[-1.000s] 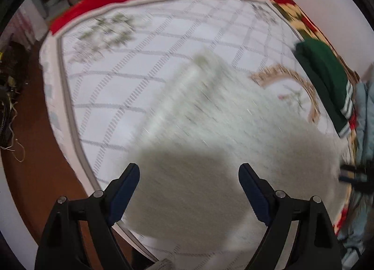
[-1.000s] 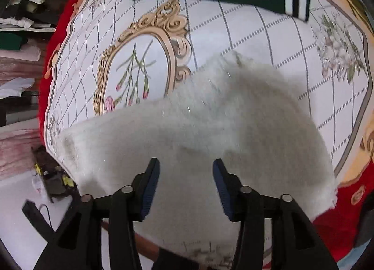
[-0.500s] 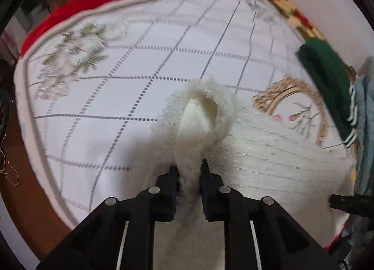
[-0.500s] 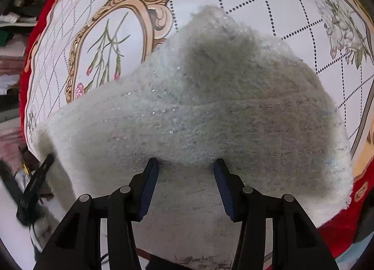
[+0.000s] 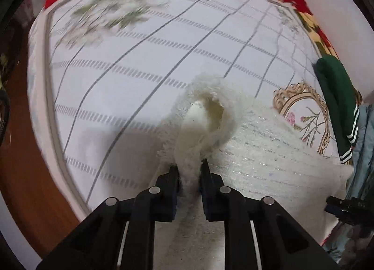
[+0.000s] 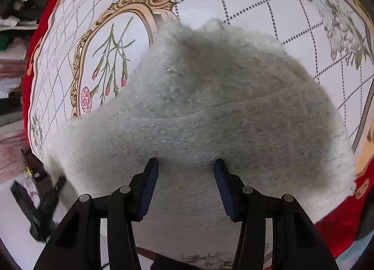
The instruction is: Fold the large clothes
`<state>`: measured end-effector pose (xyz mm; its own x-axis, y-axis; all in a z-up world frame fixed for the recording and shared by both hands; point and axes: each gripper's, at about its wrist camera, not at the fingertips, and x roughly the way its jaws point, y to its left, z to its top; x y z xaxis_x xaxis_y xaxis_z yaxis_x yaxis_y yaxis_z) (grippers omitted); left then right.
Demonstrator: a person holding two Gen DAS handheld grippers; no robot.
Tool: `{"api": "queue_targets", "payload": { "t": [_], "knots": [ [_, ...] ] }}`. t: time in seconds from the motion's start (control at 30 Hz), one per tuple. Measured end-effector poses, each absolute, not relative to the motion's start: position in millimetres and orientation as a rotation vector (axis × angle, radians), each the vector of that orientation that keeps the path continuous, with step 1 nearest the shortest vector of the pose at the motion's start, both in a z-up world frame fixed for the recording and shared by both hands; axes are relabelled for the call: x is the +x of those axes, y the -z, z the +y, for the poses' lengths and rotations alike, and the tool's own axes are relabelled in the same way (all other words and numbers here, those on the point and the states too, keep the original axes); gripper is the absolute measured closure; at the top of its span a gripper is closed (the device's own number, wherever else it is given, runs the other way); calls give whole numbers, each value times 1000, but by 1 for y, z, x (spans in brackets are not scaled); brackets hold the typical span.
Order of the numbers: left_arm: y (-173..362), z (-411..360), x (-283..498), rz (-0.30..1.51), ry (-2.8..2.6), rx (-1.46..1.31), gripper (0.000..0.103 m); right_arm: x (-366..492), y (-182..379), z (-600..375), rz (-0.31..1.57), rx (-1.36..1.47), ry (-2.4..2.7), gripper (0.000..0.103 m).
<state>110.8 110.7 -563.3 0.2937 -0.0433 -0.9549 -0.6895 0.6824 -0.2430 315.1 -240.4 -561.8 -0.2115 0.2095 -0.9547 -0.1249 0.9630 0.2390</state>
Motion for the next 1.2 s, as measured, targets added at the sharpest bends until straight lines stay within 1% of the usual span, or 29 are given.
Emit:
{"api": "queue_targets", "payload": {
  "t": [0.13, 0.17, 0.2, 0.23, 0.27, 0.3, 0.33, 0.37, 0.4, 0.47, 0.5, 0.53, 0.63, 0.7, 0.73, 0.77, 0.8, 0.83, 0.87, 0.9, 0.93, 1.1, 1.2],
  "knots": [
    [562, 111, 130, 1224, -472, -640, 82, 316, 550, -241, 1737, 33, -310, 51],
    [559, 111, 133, 1236, -466, -622, 79, 315, 544, -240, 1726, 33, -313, 51],
    [555, 111, 135, 1237, -463, -612, 74, 314, 537, -237, 1711, 34, -325, 51],
    [552, 114, 133, 1231, -459, -605, 72, 314, 532, -234, 1701, 36, -342, 51],
    [546, 114, 133, 1216, -459, -589, 65, 312, 527, -229, 1688, 35, -366, 51],
    [542, 113, 135, 1208, -464, -576, 49, 310, 522, -218, 1679, 13, -404, 51],
    [537, 113, 135, 1194, -469, -568, 37, 308, 523, -210, 1678, -13, -424, 51],
    [534, 114, 136, 1183, -475, -566, 18, 306, 525, -200, 1677, -60, -436, 51],
    [532, 114, 138, 1170, -478, -563, 16, 304, 532, -190, 1682, -118, -429, 51],
    [535, 114, 147, 1170, -490, -539, 16, 301, 558, -177, 1719, -214, -397, 52],
    [539, 115, 153, 1179, -502, -528, 16, 303, 581, -174, 1732, -246, -358, 52],
    [543, 115, 158, 1180, -504, -524, 16, 305, 591, -174, 1736, -235, -342, 52],
    [555, 115, 173, 1206, -492, -499, 16, 310, 593, -162, 1746, -278, -286, 51],
    [564, 117, 183, 1217, -476, -499, 18, 308, 587, -163, 1739, -285, -298, 51],
    [567, 119, 187, 1207, -484, -506, 25, 307, 585, -164, 1735, -279, -308, 51],
    [567, 121, 189, 1180, -470, -528, 55, 306, 583, -166, 1731, -272, -325, 51],
    [568, 122, 193, 1183, -449, -545, 66, 306, 579, -170, 1730, -257, -345, 51],
    [566, 122, 195, 1183, -446, -539, 68, 306, 577, -174, 1733, -241, -355, 51],
    [560, 120, 197, 1162, -435, -519, 80, 307, 575, -177, 1736, -227, -359, 51],
    [556, 119, 198, 1143, -428, -508, 87, 309, 574, -180, 1744, -203, -359, 51],
    [550, 119, 198, 1120, -419, -504, 90, 310, 573, -184, 1748, -188, -356, 51],
    [530, 123, 199, 1060, -409, -516, 91, 319, 569, -199, 1762, -106, -345, 51],
    [544, 127, 215, 1094, -407, -503, 91, 322, 562, -208, 1762, -60, -333, 51]
  ]
}}
